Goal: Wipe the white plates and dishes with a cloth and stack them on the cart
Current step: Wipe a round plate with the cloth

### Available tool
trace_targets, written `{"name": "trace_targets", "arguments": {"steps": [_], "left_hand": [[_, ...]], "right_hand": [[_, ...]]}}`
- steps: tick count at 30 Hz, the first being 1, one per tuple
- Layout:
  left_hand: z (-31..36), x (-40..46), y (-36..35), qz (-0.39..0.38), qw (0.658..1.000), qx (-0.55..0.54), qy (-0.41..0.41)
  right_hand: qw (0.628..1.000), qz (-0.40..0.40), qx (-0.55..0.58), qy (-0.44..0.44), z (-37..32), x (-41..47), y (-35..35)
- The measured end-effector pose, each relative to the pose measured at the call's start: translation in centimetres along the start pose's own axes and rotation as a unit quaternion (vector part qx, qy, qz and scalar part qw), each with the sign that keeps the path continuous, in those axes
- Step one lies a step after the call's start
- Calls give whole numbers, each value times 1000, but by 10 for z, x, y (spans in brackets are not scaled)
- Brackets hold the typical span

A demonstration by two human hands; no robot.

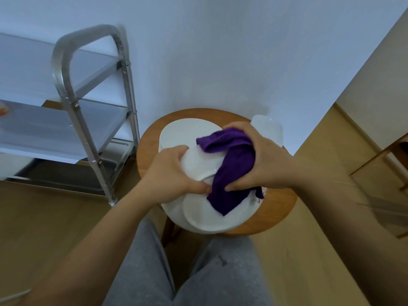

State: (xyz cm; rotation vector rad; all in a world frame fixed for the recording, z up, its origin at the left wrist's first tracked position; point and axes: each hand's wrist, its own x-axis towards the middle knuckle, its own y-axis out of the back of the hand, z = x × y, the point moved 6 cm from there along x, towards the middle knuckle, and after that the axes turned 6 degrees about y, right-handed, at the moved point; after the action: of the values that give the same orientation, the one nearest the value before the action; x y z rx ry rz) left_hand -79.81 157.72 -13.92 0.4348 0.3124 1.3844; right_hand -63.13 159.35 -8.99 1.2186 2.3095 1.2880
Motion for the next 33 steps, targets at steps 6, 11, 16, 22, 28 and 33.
{"name": "trace_targets", "arguments": {"steps": [6,11,16,22,28,33], "left_hand": [[8,-5,18,51,996,-65,16],[-2,-3,27,112,943,-308,50],[-13,-4,5,178,856,-479,81],[-14,-12,-21,151,844,-508,87],[-23,13,-3,-127,825,-521,178],[-18,16,-14,-125,767,-612,149]], "right_hand": [[991,101,89,9,3,-8,14],[904,313,289,-45,28,-30,9],[785,461,403,-94,39,-40,-40],[700,506,487,-131,52,-37,-45],[803,335,463,-171,72,-37,-11],[822,330,422,-195,72,-33,-11]]}}
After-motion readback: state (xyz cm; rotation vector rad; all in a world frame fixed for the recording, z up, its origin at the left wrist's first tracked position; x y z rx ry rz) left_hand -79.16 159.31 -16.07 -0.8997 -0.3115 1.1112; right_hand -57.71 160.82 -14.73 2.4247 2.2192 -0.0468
